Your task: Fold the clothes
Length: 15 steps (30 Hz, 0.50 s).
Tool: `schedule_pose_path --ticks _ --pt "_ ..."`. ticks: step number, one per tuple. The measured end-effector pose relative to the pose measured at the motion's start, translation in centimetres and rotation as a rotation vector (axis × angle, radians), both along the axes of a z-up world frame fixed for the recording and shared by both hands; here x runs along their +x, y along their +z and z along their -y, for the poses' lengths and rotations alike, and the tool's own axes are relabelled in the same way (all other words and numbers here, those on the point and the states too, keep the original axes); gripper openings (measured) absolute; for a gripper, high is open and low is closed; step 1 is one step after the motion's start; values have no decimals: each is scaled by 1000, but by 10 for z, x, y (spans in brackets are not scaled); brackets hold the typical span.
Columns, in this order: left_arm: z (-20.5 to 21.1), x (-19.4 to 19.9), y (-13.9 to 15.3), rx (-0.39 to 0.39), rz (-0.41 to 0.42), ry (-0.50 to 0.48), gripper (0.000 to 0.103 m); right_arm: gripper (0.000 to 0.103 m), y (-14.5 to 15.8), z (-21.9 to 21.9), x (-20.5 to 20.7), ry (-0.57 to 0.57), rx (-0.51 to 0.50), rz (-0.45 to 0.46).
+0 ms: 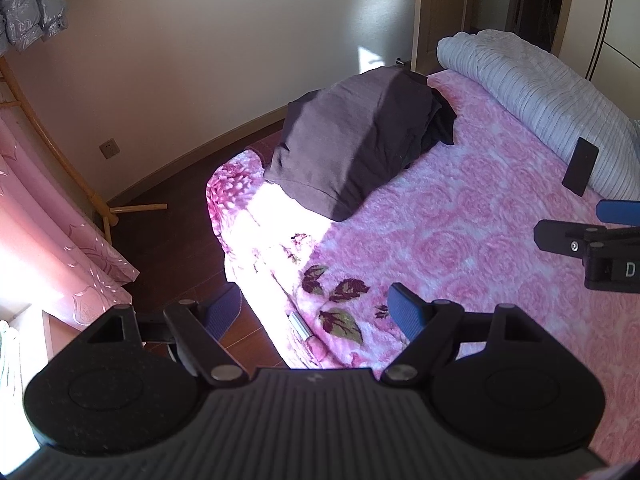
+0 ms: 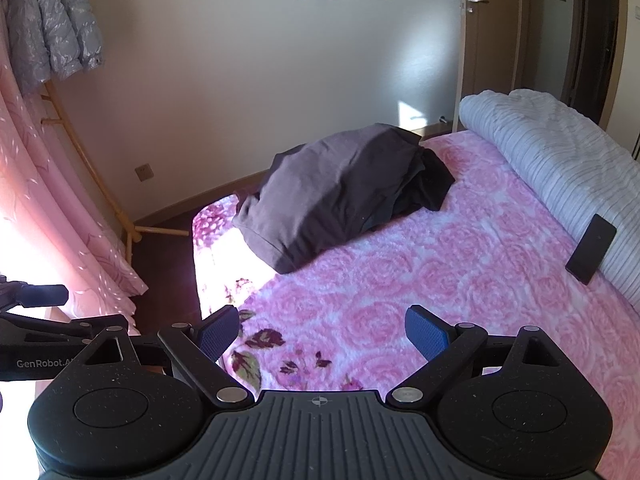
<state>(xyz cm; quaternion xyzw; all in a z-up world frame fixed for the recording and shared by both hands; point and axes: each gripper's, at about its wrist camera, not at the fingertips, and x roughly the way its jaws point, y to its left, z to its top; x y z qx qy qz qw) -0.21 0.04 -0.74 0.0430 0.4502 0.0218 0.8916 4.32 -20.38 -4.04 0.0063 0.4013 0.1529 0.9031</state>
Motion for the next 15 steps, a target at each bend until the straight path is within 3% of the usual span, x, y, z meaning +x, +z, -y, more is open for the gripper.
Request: schedule_pose_path --ticks 15 --pt "-3 3 3 -1 2 -9 78 93 2 -13 6 12 -11 -2"
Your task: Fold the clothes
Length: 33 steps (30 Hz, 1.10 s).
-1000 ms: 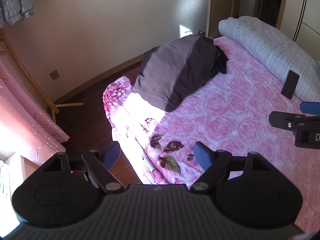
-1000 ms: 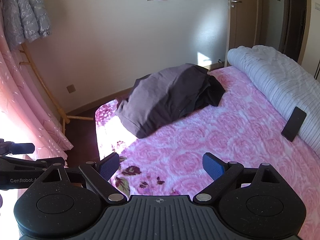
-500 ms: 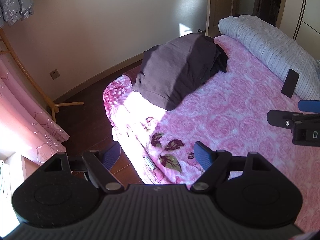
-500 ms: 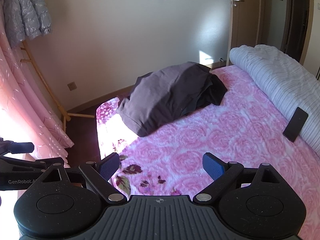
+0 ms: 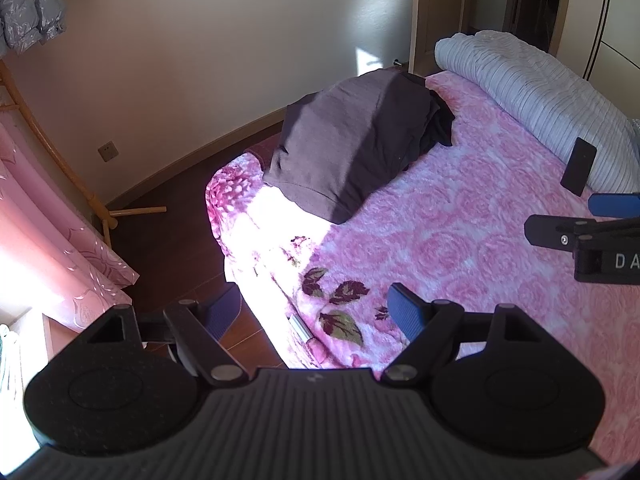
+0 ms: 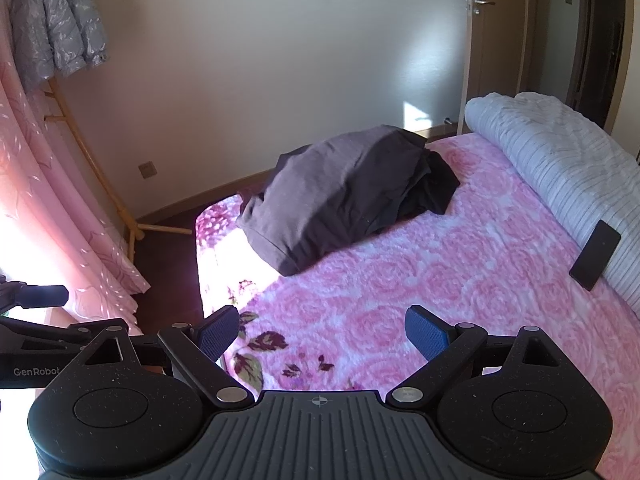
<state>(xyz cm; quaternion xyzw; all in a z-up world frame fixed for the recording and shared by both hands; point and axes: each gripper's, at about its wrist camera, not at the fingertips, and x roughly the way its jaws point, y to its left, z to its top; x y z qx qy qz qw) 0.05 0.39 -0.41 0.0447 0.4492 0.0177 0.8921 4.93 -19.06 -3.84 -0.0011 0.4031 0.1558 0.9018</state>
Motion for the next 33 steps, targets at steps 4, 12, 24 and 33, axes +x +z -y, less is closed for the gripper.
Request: schedule_pose_path --ticks 4,12,24,33 --pt "-1 1 0 -3 -3 -5 78 93 1 0 1 2 -1 0" --pt "0 2 3 0 1 -18 78 93 5 3 4 -2 -9 7" --pt "1 -1 3 -2 4 -15 78 93 5 3 2 -2 -8 6" --pt "3 -5 5 10 8 -15 78 93 5 6 0 0 1 8"
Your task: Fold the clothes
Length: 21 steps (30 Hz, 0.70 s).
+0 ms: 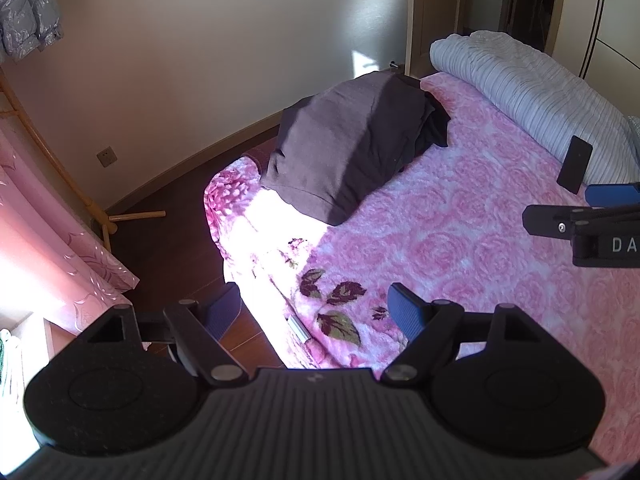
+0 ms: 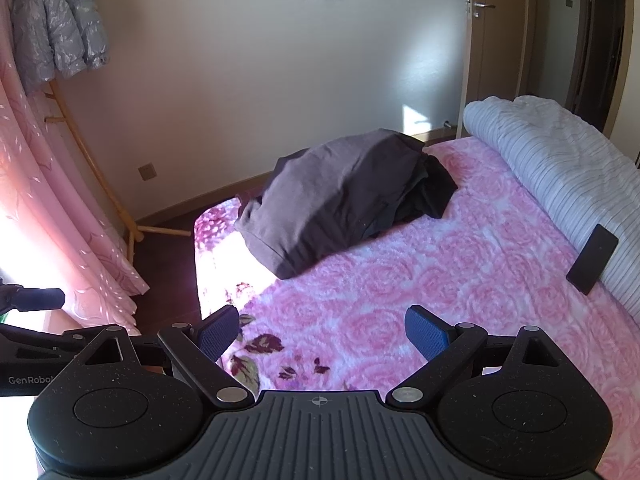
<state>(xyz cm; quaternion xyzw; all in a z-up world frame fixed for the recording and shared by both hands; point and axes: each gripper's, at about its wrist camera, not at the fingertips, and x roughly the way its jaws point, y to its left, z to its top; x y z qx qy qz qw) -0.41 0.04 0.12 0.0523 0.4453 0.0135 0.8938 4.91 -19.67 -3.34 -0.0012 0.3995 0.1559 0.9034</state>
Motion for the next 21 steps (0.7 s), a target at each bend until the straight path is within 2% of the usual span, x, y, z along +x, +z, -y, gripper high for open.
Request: schedule_pose_path --ticks 13,17,21 --pt "-5 6 1 61 51 -5 78 93 -4 22 3 -25 25 4" --pt "-14 30 -14 97 51 -58 78 93 -8 28 15 -55 16 7" --pt "-28 74 -39 127 64 -125 78 93 -18 25 44 -70 -20 9"
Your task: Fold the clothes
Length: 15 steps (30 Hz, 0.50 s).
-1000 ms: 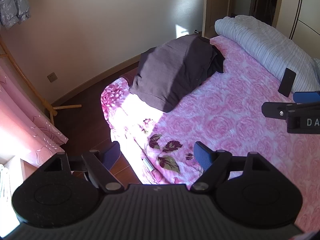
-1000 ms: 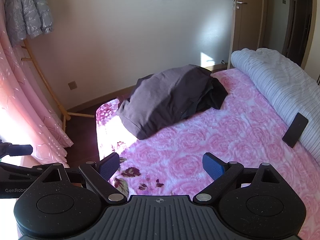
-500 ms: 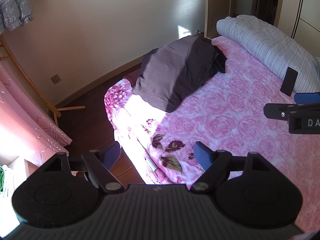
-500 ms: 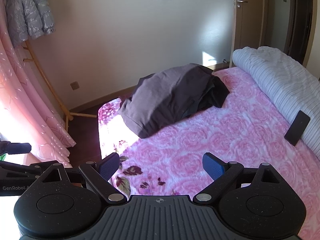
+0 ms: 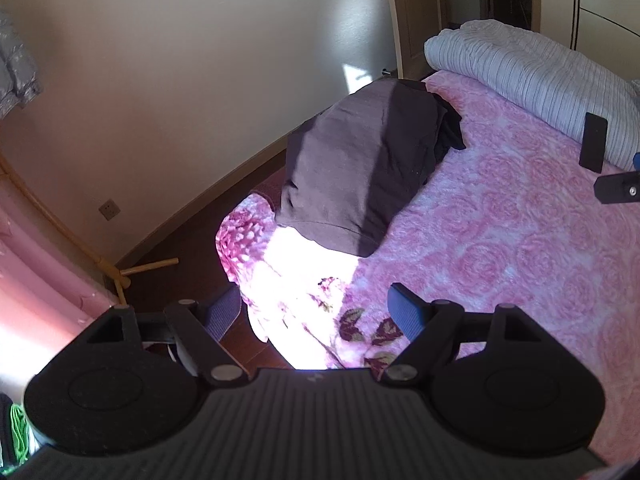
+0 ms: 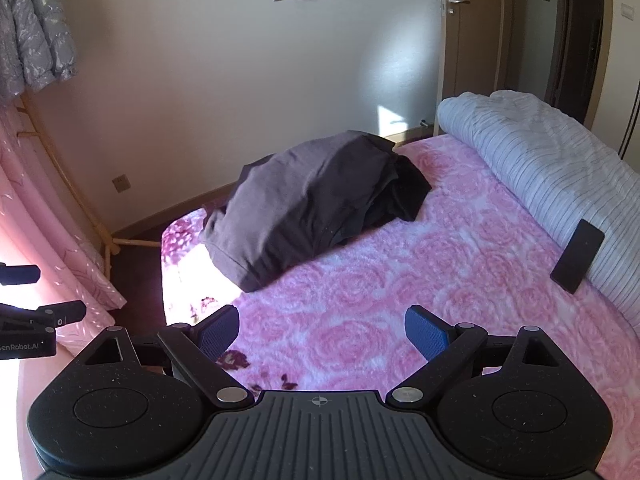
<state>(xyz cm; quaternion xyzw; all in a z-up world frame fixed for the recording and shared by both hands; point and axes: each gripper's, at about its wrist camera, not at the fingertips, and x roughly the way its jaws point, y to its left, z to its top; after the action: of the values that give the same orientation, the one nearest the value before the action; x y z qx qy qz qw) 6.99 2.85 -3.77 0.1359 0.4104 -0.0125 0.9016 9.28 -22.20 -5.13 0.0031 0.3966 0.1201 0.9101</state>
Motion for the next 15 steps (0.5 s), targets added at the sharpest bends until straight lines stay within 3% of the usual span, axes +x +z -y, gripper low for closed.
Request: schedule_pose_path --ticks 5,15 --pt "-22 84 -40 -21 -24 -96 78 93 -24 -12 67 0 -59 -3" --pt "-38 249 -126 -45 -67 -325 78 93 -86 -39 256 8 -114 -41"
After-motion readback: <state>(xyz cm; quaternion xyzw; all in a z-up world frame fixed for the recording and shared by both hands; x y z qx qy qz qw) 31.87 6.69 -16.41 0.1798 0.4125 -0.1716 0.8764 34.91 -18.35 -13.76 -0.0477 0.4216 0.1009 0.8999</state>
